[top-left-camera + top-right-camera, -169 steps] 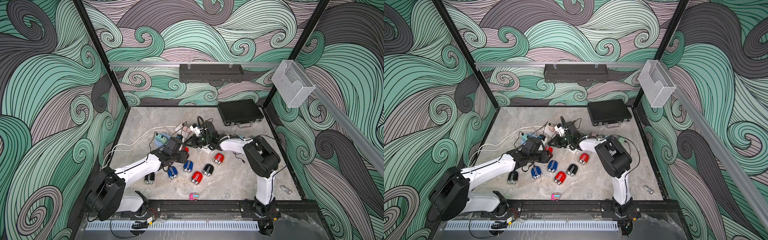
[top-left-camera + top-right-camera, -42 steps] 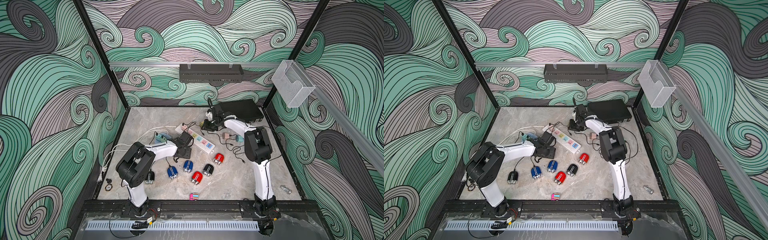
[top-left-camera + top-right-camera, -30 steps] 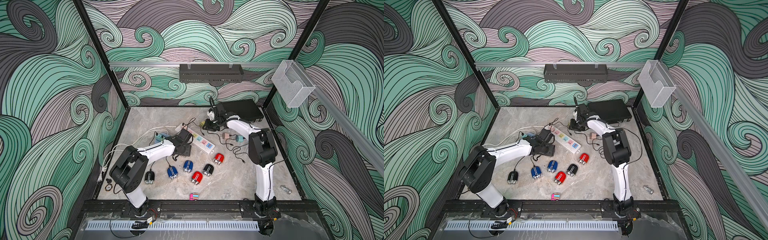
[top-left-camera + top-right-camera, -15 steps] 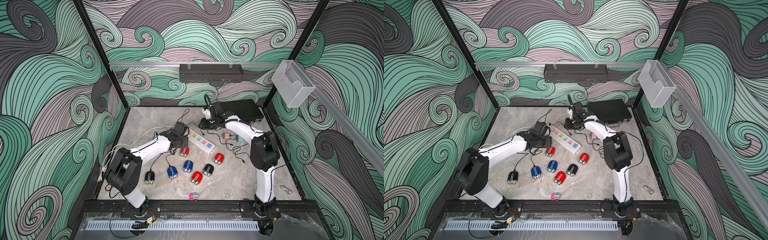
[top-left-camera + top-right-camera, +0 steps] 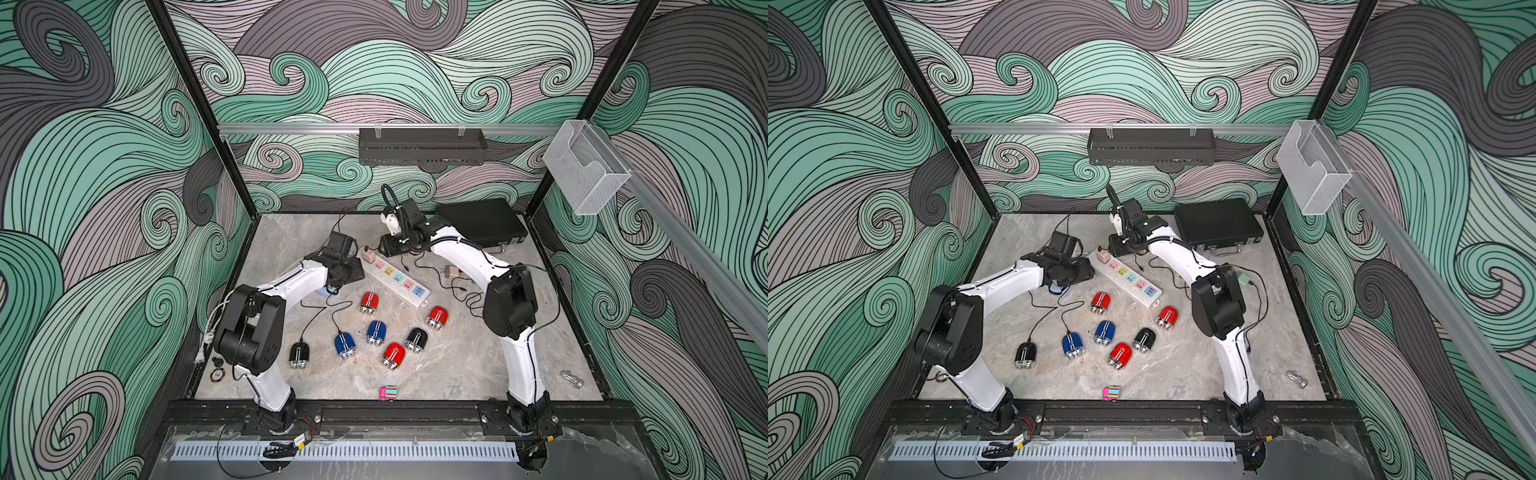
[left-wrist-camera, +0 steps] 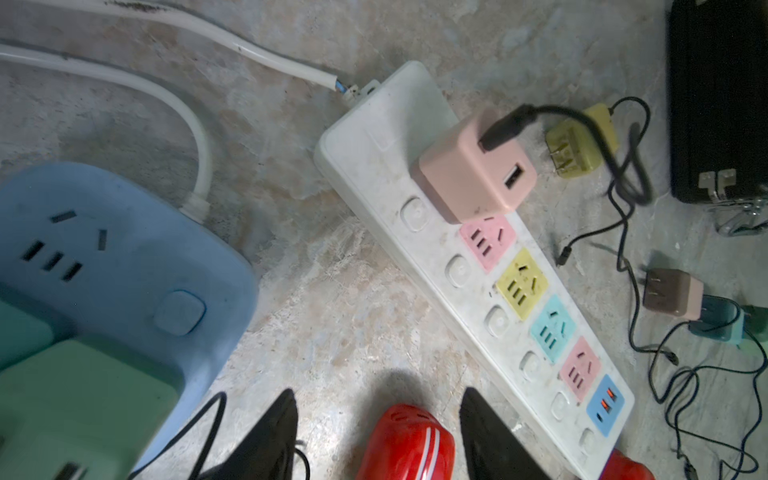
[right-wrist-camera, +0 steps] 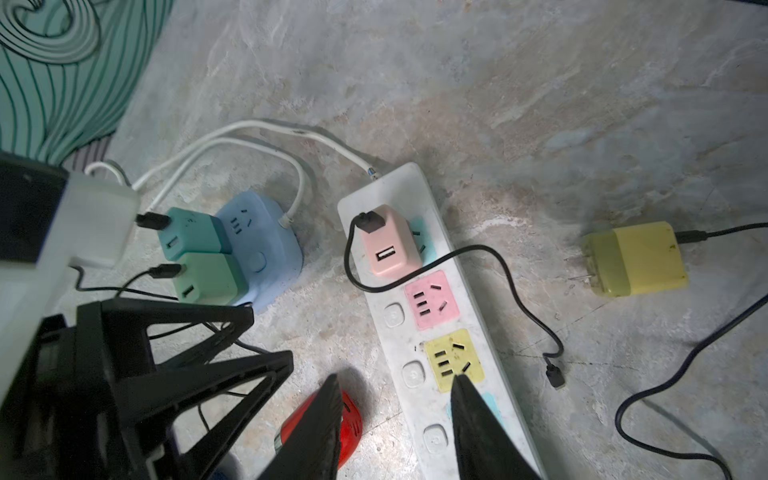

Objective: Unplug the electric shaver
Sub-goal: Remove the plug from the socket.

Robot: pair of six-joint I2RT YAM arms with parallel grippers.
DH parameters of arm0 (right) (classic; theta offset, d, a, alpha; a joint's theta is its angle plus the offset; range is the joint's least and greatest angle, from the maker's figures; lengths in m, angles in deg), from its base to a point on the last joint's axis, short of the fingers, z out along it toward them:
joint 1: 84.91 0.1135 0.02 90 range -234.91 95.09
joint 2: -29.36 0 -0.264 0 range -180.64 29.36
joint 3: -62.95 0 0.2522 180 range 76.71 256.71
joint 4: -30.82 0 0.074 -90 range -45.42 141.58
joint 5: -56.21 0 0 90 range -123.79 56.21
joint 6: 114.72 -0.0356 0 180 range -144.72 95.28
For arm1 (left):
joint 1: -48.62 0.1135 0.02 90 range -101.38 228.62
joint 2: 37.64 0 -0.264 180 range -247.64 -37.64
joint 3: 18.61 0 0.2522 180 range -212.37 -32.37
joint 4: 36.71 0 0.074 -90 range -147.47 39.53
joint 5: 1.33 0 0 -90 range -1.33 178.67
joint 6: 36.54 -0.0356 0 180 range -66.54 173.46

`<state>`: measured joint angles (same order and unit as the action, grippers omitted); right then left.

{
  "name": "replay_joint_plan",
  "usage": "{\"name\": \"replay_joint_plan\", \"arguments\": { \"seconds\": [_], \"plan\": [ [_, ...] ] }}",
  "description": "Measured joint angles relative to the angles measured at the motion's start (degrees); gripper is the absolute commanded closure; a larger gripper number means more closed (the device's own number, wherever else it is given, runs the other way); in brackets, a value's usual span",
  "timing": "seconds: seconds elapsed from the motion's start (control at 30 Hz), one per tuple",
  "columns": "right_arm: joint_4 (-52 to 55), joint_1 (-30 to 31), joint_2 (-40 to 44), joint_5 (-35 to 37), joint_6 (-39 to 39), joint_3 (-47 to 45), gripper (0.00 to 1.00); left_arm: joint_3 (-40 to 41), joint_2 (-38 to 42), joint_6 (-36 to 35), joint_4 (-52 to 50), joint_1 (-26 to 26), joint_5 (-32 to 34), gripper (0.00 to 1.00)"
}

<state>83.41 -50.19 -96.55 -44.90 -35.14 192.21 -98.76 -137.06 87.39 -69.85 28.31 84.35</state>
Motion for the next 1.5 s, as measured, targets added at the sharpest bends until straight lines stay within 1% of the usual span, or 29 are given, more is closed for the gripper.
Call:
{"name": "replay_joint_plan", "arguments": {
  "seconds": [0.23,0.33,0.47,0.73,0.93,1.17,1.33,1.5],
  "plan": [
    [4.1,0.7,-6.3,0.9,2.6,6.5,0.56,-4.6,-4.7,0.3,0.1,0.4,-0.9,0.47],
    [5.4,0.7,-8.0,1.2,3.3,8.2,0.56,-7.1,-6.6,0.2,-0.5,0.4,-0.9,0.48],
    [6.5,0.7,-9.8,1.4,4.1,9.6,0.54,-10.2,-10.0,0.3,-1.0,0.4,-0.9,0.53],
    [8.1,1.0,-11.3,1.3,5.1,12.7,0.52,-11.9,-14.6,0.2,-2.7,0.4,-0.6,0.53],
    [8.6,1.1,-13.4,1.3,5.5,16.4,0.51,-13.4,-15.7,0.1,-2.8,0.4,-0.6,0.55],
    [9.7,1.2,-16.4,1.3,5.6,17.9,0.51,-13.4,-15.8,0.0,-2.9,0.4,-0.6,0.55],
    [10.3,1.2,-18.3,1.3,5.9,20.2,0.48,-13.4,-16.3,0.0,-1.9,0.5,-1.0,0.56],
    [10.9,1.2,-18.4,1.1,6.6,21.1,0.45,-13.4,-16.4,0.0,-1.1,1.1,-1.6,0.56]
  ]
}}
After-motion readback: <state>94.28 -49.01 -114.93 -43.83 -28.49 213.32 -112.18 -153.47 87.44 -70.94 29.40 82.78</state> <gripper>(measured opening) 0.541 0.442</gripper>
